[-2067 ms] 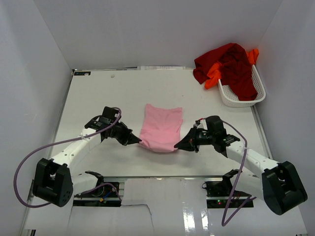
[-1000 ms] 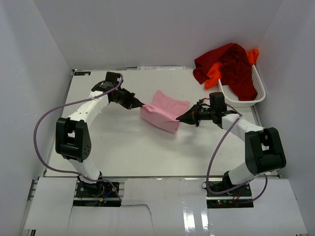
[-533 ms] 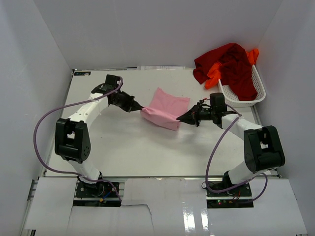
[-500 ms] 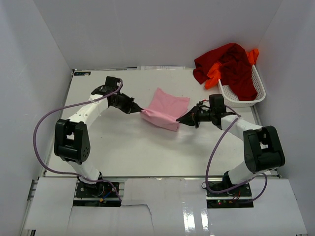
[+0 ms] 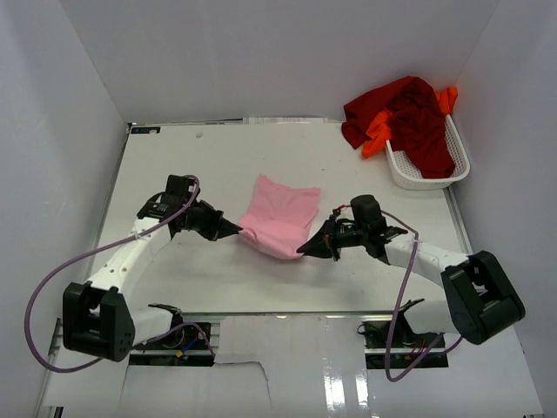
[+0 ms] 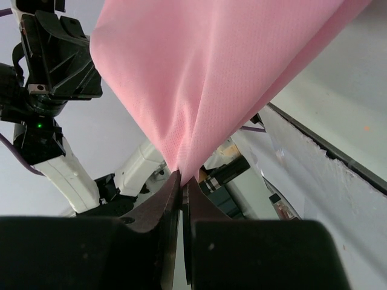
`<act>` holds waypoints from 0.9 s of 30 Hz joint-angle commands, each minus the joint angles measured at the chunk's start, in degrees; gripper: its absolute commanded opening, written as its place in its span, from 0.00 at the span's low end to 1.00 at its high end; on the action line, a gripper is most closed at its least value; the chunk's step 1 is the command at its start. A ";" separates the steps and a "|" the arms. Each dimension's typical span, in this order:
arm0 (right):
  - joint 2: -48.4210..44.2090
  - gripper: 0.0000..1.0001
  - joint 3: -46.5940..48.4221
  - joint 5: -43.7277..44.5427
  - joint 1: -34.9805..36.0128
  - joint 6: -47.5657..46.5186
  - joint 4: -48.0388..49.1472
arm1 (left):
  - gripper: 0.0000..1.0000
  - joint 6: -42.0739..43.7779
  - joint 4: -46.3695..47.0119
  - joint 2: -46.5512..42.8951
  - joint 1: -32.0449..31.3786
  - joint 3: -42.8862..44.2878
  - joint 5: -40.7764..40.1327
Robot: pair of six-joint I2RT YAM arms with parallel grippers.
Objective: Fold and stack the t-shirts
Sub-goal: Fold the long partially folded tshirt into a neat square
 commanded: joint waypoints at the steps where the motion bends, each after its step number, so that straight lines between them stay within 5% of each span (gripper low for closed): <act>1: -5.22 0.08 -2.69 1.47 1.13 2.44 1.43 | 0.00 -2.83 -2.99 -5.89 0.38 -2.81 1.33; 27: -1.81 0.08 -6.92 -3.98 -3.88 2.01 6.61 | 0.00 -11.62 -8.44 -24.97 -3.22 -18.64 2.74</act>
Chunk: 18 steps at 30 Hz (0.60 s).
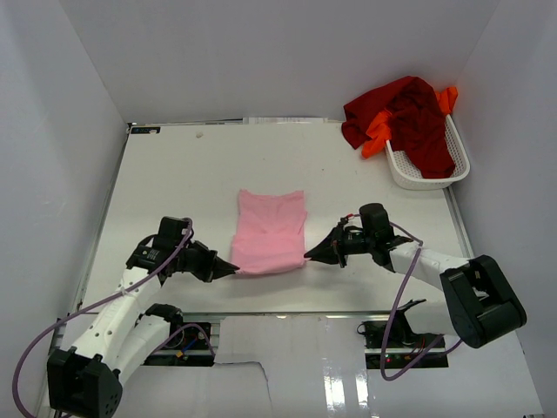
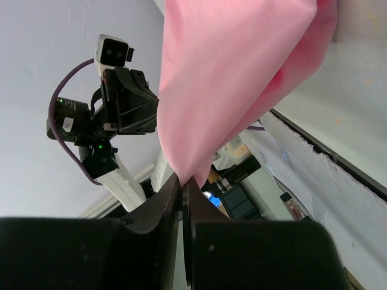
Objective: Fold and stack the t-shirts
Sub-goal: Fold the long partially folded tshirt into a neat square
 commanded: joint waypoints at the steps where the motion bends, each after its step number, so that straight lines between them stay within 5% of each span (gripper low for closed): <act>1: 1.93 0.08 0.60 -1.73 -0.67 -0.59 2.61 | 0.00 -5.70 -1.93 -0.78 -1.60 -0.17 -0.78; 18: 4.66 0.08 10.18 -3.04 -1.98 -1.30 -1.87 | 0.00 -1.22 -0.44 15.57 -1.87 15.38 -2.98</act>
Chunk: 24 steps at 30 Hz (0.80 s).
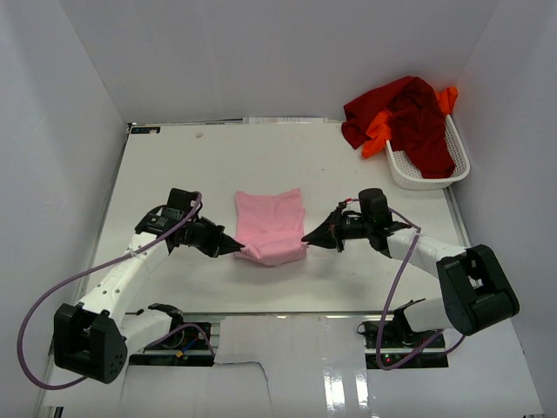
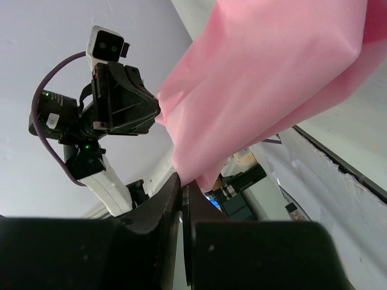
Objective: Fold and stack the t-shirts
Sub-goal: Fold the long partially folded tshirt into a neat square
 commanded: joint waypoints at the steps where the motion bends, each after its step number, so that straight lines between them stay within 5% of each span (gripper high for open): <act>1: -0.17 0.08 3.49 -1.93 -0.56 -0.16 -1.57 | 0.00 -1.57 -0.09 0.84 0.12 3.21 -1.03; 15: 10.98 0.08 17.46 -4.91 -4.60 0.28 -2.27 | 0.00 0.80 3.17 16.04 5.83 13.93 0.20; 24: 35.03 0.08 40.63 -9.04 -6.72 1.86 -1.74 | 0.00 3.08 5.89 37.47 10.49 31.65 1.34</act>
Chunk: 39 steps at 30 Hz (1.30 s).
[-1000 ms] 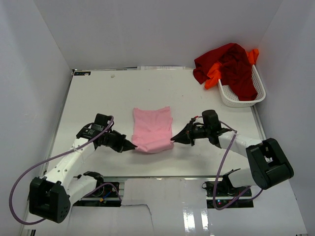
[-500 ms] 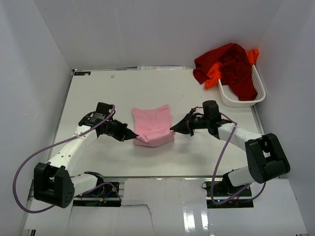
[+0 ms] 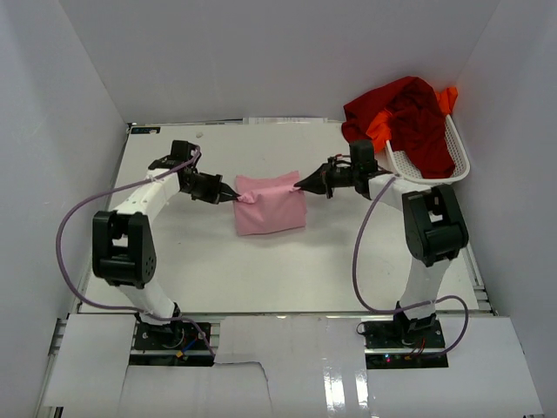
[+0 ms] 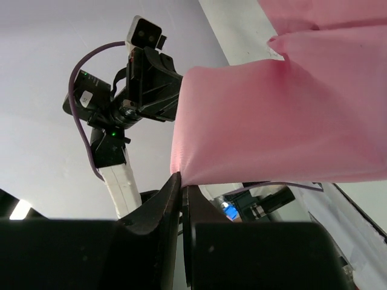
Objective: Fold and stack the t-shirts
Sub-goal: Fold the long partially folded tshirt into a neat square
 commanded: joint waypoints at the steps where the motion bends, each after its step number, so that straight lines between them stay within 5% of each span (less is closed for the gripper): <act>1: 9.58 0.08 10.57 -3.87 -0.38 2.08 0.81 | 0.00 0.95 1.21 7.08 0.98 8.43 0.25; 11: 31.74 0.08 27.28 -3.53 -0.64 17.12 25.60 | 0.00 3.32 5.87 29.59 1.33 30.14 -0.89; 19: 39.74 0.08 37.83 1.40 -1.52 7.01 14.44 | 0.00 2.71 11.58 30.57 2.21 31.30 -4.76; 31: 39.22 0.08 47.66 10.98 -2.31 -18.98 -9.36 | 0.00 1.56 18.53 23.72 3.00 25.59 -7.83; 39: 40.89 0.10 52.68 14.58 -2.23 -28.67 -13.86 | 0.00 6.83 25.19 23.63 3.09 23.83 -11.44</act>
